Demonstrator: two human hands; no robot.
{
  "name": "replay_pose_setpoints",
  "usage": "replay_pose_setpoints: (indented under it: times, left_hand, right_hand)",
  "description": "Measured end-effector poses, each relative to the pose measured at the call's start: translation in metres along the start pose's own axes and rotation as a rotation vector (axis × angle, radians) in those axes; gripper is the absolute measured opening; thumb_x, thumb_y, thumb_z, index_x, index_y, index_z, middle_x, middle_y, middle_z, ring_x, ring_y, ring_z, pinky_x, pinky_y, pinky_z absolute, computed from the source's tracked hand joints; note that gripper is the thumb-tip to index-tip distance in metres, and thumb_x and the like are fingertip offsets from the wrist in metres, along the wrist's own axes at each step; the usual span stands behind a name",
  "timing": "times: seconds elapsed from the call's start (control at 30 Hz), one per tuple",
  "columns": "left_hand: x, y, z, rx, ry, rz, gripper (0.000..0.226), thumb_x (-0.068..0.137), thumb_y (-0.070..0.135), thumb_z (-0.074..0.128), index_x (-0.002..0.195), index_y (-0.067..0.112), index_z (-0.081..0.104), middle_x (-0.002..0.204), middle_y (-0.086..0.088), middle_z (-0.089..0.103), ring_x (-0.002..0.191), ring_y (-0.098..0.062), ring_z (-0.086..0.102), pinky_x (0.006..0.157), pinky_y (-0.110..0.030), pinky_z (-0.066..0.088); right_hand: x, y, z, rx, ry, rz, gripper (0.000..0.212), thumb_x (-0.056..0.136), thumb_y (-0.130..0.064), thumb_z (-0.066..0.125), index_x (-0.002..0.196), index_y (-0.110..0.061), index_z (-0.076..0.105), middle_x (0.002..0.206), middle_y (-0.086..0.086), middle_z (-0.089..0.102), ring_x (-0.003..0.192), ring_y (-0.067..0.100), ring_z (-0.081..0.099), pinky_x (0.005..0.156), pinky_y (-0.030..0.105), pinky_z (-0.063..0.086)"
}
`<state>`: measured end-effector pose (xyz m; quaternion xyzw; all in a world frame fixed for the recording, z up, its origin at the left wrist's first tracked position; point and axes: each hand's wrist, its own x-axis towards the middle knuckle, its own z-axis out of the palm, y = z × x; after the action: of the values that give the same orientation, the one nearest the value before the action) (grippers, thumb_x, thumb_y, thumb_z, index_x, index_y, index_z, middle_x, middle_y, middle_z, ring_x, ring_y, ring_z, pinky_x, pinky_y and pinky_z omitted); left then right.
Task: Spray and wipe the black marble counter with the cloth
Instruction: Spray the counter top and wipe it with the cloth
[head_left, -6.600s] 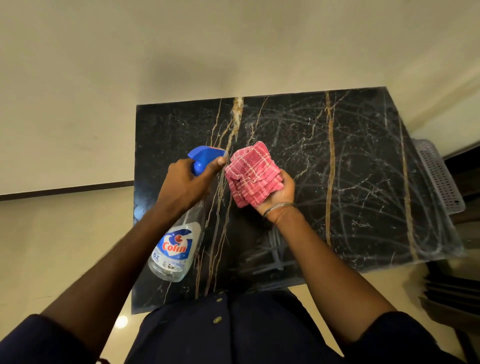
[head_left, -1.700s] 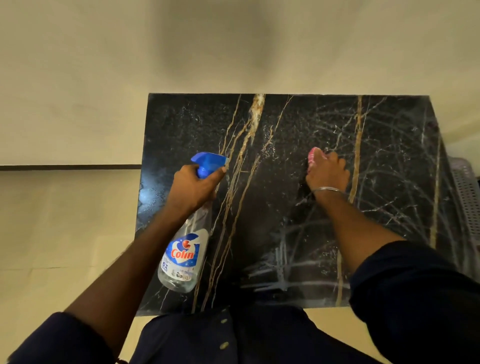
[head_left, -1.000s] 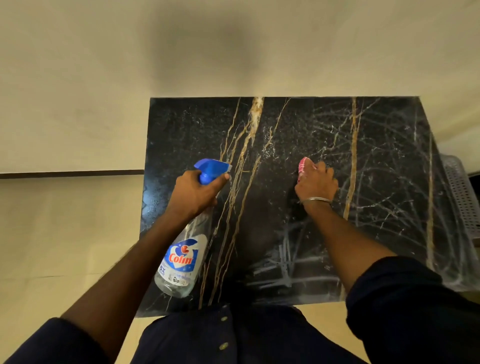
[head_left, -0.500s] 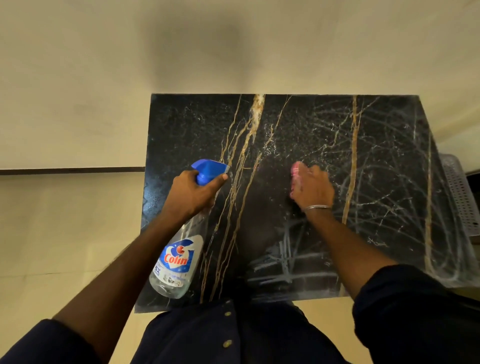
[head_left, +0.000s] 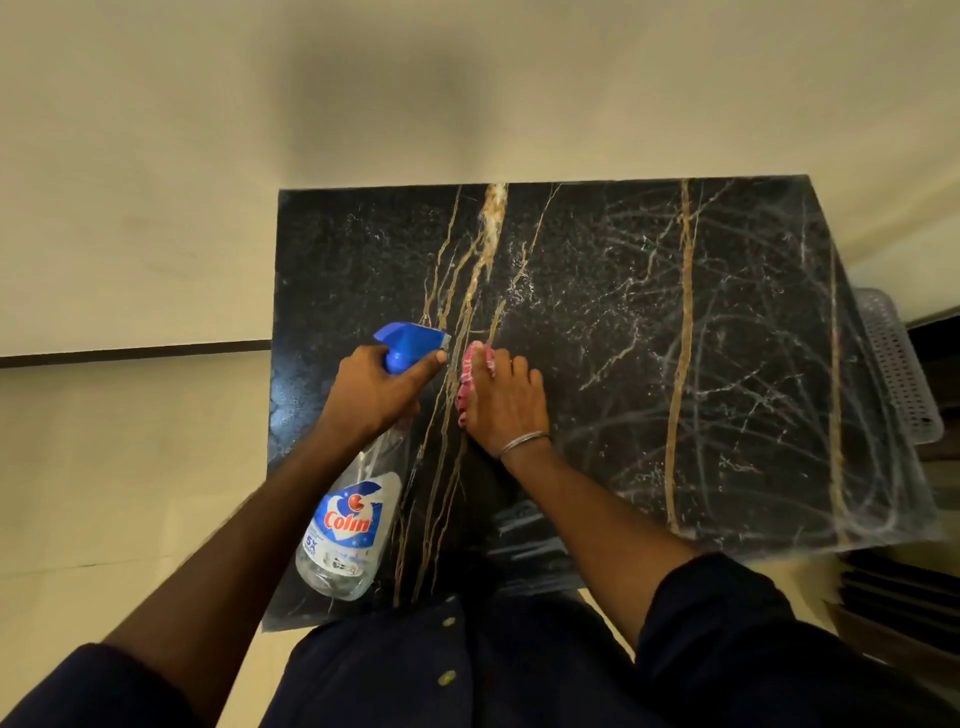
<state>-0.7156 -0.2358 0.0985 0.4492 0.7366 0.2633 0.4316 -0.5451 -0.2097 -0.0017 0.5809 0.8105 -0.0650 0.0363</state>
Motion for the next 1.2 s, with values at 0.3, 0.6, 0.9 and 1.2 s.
replay_pose_setpoints:
  times: [0.3,0.6,0.9,1.2]
  left_hand:
    - [0.005,0.005,0.002,0.007,-0.055,0.042,0.032,0.092,0.044,0.065,0.088,0.013,0.058,0.063,-0.001,0.065,0.044,-0.001,0.061,0.046,-0.009,0.046]
    - [-0.001,0.005,0.006,0.042,-0.064,0.048,0.035,0.092,0.044,0.064,0.097,0.009,0.06,0.07,-0.004,0.066,0.05,-0.004,0.062,0.055,-0.019,0.05]
    - [-0.007,0.008,0.009,0.042,-0.069,0.06,0.044,0.092,0.044,0.064,0.104,0.003,0.061,0.078,-0.013,0.069,0.062,-0.017,0.064,0.065,-0.03,0.056]
    - [-0.013,-0.009,0.006,0.057,-0.052,0.039,0.047,0.091,0.047,0.063,0.109,0.004,0.061,0.074,-0.003,0.067,0.056,-0.007,0.064,0.056,-0.018,0.05]
  right_hand:
    - [-0.002,0.14,-0.01,0.103,0.046,0.366,0.05,0.094,-0.028,0.048,0.144,-0.02,0.048,0.122,0.014,0.053,0.105,0.034,0.051,0.084,0.042,0.046]
    - [-0.013,0.049,-0.004,0.127,0.029,0.29,0.05,0.093,-0.031,0.049,0.142,-0.018,0.046,0.119,0.011,0.051,0.102,0.028,0.048,0.08,0.038,0.044]
    - [-0.037,0.067,-0.004,0.147,0.028,0.28,0.04,0.094,-0.034,0.049,0.131,-0.02,0.057,0.109,0.009,0.052,0.096,0.026,0.05,0.071,0.037,0.046]
    - [-0.053,0.079,0.008,0.171,0.111,0.511,0.044,0.093,-0.032,0.047,0.134,-0.019,0.055,0.116,0.013,0.053,0.099,0.031,0.05,0.076,0.04,0.047]
